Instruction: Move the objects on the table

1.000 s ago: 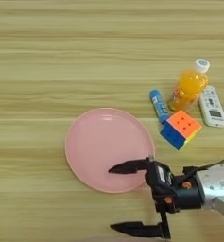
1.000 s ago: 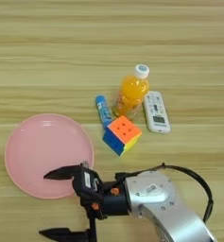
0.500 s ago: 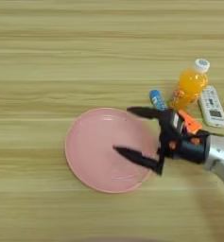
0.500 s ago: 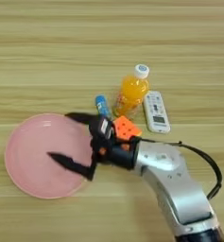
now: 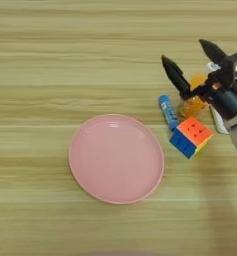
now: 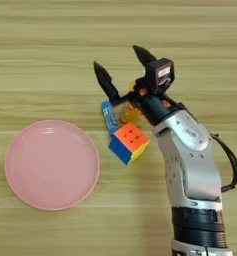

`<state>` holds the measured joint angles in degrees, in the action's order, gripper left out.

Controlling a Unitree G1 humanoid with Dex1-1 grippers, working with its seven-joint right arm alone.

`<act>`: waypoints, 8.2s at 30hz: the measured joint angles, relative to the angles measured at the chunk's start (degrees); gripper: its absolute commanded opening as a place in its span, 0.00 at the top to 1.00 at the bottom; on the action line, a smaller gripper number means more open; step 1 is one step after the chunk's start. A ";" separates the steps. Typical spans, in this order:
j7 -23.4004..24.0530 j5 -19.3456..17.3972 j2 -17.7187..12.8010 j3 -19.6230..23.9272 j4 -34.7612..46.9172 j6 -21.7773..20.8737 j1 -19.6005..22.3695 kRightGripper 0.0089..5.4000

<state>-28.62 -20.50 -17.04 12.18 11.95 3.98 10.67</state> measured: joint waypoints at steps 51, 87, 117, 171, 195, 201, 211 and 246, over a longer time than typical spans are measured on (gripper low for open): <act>10.47 11.17 -0.83 0.35 -18.95 8.89 2.59 0.35; -11.48 -10.57 -0.55 -8.26 10.74 5.23 -8.09 0.35; -23.40 1.67 -8.99 -23.44 11.96 7.02 -18.30 0.35; -20.48 -20.46 -3.38 -12.98 16.07 9.97 -16.04 0.01; -8.54 -1.24 -9.51 -2.57 -4.47 5.50 -6.24 0.01; -14.93 0.93 -14.59 -2.61 -6.42 6.01 -8.10 0.01; -19.59 3.50 -16.93 -5.55 -8.34 11.85 -11.32 0.01; -17.49 9.82 -14.46 -7.47 -14.84 12.01 -9.38 0.38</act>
<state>-46.11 -10.68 -31.50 4.71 -2.89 15.99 1.29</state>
